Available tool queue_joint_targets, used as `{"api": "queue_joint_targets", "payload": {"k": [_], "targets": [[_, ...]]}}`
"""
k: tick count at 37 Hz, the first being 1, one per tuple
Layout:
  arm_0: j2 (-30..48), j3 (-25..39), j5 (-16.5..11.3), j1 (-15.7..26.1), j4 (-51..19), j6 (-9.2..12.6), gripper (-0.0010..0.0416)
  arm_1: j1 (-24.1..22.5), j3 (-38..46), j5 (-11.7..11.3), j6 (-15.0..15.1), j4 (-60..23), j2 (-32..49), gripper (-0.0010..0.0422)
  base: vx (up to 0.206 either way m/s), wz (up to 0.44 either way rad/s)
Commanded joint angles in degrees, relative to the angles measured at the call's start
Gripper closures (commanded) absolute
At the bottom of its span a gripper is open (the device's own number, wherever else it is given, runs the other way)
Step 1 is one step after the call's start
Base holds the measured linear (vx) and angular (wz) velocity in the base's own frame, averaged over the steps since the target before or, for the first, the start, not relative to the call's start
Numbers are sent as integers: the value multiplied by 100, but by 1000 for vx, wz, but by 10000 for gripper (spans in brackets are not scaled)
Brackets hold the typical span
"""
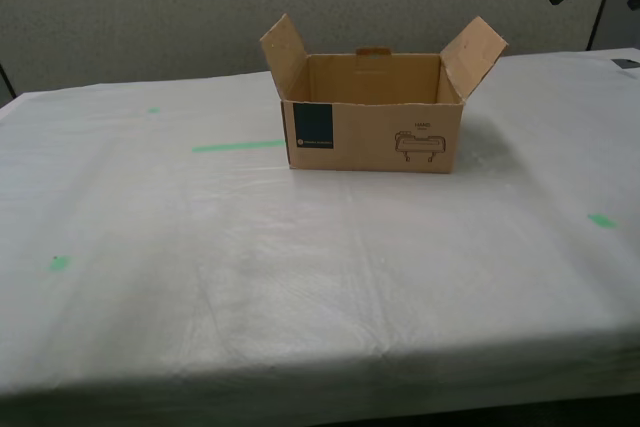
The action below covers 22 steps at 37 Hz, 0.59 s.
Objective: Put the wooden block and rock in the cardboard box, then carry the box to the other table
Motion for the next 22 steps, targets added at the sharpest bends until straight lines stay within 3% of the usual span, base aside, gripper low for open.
{"api": "queue_joint_targets", "payload": {"k": [1,22], "targets": [[0,2,26,0,0,17,16,2,4,11,-7,11,2,23,0,0],[0,2,26,0,0,17,16,2,4,11,-7,11,2,23,0,0]]}}
